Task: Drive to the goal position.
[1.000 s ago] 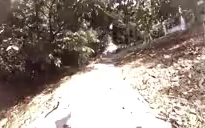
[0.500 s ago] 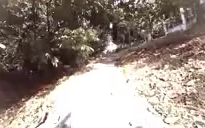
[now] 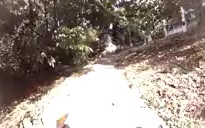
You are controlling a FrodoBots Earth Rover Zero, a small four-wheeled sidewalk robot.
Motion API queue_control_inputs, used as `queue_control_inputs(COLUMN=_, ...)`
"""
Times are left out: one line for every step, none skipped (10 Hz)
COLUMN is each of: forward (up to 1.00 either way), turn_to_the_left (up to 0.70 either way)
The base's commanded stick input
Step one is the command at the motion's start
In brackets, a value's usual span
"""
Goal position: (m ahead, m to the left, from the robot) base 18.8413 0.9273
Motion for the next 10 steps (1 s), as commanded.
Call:
queue_control_inputs(forward=0.70, turn_to_the_left=0.00)
queue_control_inputs(forward=0.70, turn_to_the_left=0.00)
queue_control_inputs(forward=0.70, turn_to_the_left=0.00)
queue_control_inputs(forward=0.70, turn_to_the_left=0.00)
queue_control_inputs(forward=0.45, turn_to_the_left=0.00)
queue_control_inputs(forward=0.01, turn_to_the_left=0.00)
queue_control_inputs(forward=0.00, turn_to_the_left=0.00)
queue_control_inputs(forward=0.00, turn_to_the_left=0.00)
queue_control_inputs(forward=0.00, turn_to_the_left=0.00)
queue_control_inputs(forward=0.00, turn_to_the_left=0.00)
